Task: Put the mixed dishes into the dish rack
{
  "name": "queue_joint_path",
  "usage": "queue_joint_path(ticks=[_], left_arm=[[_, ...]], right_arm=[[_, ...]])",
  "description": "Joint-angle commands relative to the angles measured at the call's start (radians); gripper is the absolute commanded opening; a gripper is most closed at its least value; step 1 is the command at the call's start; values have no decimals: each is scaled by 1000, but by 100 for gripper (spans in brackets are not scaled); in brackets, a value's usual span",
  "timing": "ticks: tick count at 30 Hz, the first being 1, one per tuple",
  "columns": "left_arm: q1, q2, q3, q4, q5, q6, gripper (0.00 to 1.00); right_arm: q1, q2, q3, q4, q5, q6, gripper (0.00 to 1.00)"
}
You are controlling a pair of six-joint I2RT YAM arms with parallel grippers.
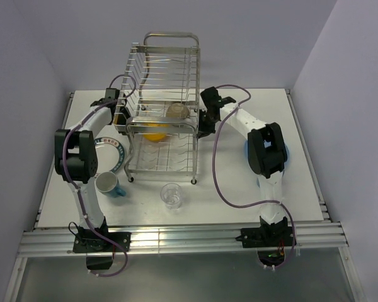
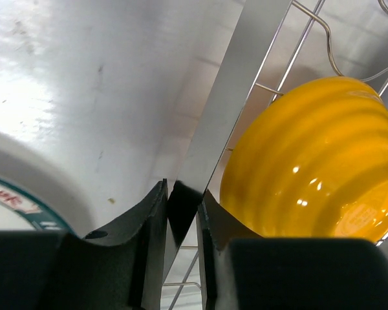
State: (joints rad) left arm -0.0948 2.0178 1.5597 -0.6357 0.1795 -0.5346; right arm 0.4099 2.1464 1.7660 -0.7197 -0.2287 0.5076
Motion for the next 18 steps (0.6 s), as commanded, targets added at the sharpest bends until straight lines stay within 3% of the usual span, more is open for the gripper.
queue_joint_path(ticks=[1,16,17,18], left_arm=[[-46,47,63,8,55,-24,0],[-77,30,2,19,94,-45,0],[-77,29,-1,22,98,-45,0],[-77,25,0,24,98,-45,1]], right_arm=[[-60,-19,4,5,32,23,0],[-177,61,164,-76,-43,-50,1],[-180,61,162,-76,-55,-52,4],[-183,58,161,-78,-66,-52,19]])
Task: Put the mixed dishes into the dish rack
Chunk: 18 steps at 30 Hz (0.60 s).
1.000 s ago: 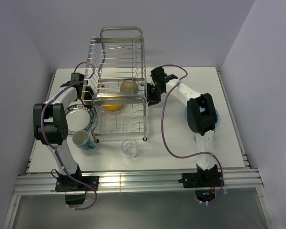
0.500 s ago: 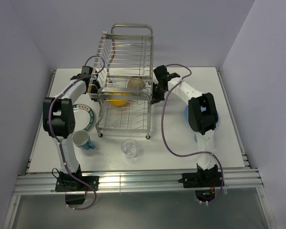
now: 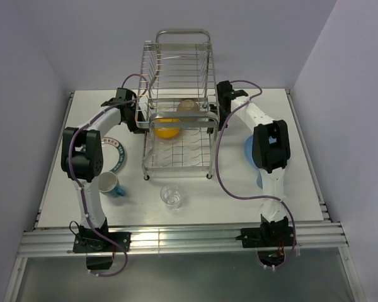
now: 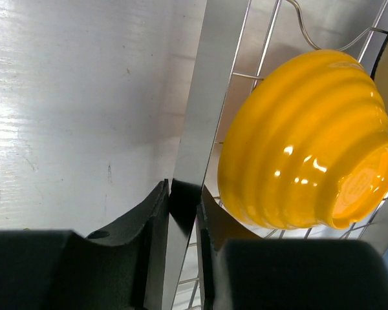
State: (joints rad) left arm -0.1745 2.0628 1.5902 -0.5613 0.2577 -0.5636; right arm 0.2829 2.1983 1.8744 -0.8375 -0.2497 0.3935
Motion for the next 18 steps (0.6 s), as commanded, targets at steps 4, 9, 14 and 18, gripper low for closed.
queue_joint_path(ticks=[4,9,14,18], left_arm=[[4,-18,-1,-69,3,-12,34],[21,-13,43,-91,-11,-9,54],[55,-45,56,-104,-9,8,58],[108,-107,56,-110,23,19,64]], right_arm=[[-56,-50,-12,70,-53,59,55],[-56,-136,-69,95,-17,45,71],[-60,-255,-89,74,68,36,73],[-60,-359,-142,14,156,34,77]])
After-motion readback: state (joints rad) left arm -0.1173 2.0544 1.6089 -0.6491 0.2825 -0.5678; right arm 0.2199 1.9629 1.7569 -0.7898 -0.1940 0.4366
